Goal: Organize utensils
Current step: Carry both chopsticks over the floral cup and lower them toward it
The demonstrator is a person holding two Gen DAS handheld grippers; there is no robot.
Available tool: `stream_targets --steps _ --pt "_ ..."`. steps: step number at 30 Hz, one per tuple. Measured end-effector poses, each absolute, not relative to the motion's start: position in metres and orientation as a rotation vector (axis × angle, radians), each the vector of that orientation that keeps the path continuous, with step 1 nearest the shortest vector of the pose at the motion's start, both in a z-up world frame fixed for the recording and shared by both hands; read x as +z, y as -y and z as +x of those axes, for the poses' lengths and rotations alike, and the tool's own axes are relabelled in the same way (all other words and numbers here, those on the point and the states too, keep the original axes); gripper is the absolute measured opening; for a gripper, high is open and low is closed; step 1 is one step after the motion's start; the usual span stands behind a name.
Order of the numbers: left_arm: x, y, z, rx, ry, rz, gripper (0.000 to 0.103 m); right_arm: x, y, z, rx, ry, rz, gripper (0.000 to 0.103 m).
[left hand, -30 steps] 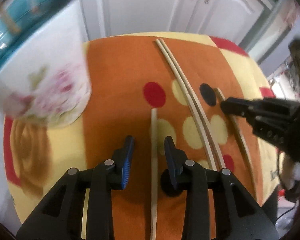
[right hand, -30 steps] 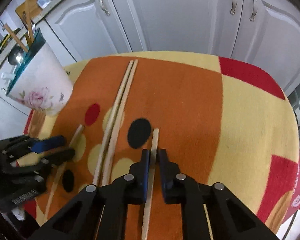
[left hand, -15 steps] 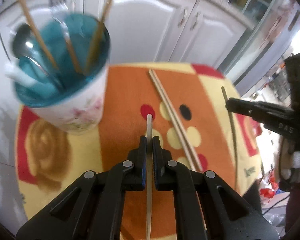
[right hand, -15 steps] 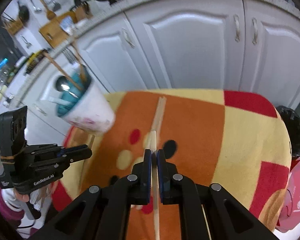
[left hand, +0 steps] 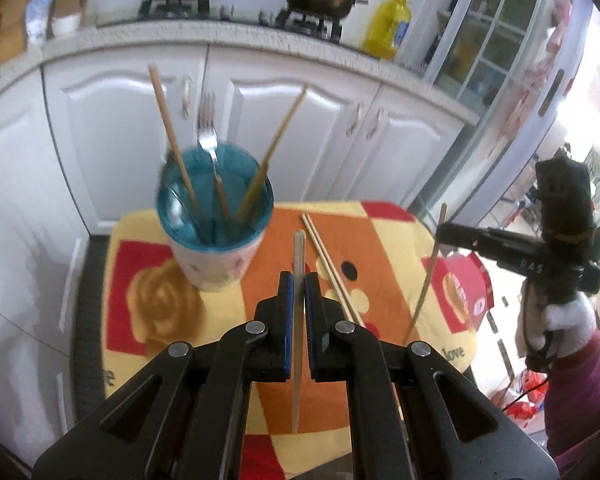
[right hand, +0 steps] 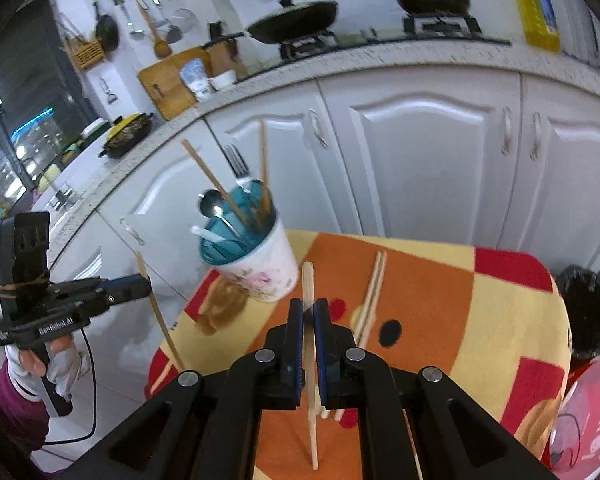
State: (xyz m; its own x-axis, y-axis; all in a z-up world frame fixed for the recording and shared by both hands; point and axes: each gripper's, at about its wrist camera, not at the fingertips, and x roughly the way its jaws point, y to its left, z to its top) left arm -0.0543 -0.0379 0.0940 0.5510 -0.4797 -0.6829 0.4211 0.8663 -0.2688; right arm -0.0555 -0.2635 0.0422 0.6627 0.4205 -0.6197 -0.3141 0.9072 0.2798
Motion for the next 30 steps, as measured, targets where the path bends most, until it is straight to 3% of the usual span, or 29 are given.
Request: stream_targets --steps 16,23,30 --pt "0.194 -0.011 -0.028 -0.423 -0.606 -0.129 0.004 0.145 0.222 -0.028 0.539 -0.553 0.098 0.005" --pt "0.214 -0.013 0.009 -0.347 -0.546 -0.128 0.004 0.179 0.199 -0.003 0.529 -0.501 0.044 0.005" --pt "0.204 -0.002 0.047 -0.281 -0.533 -0.092 0.004 0.174 0.178 0.038 0.502 -0.519 0.007 0.005"
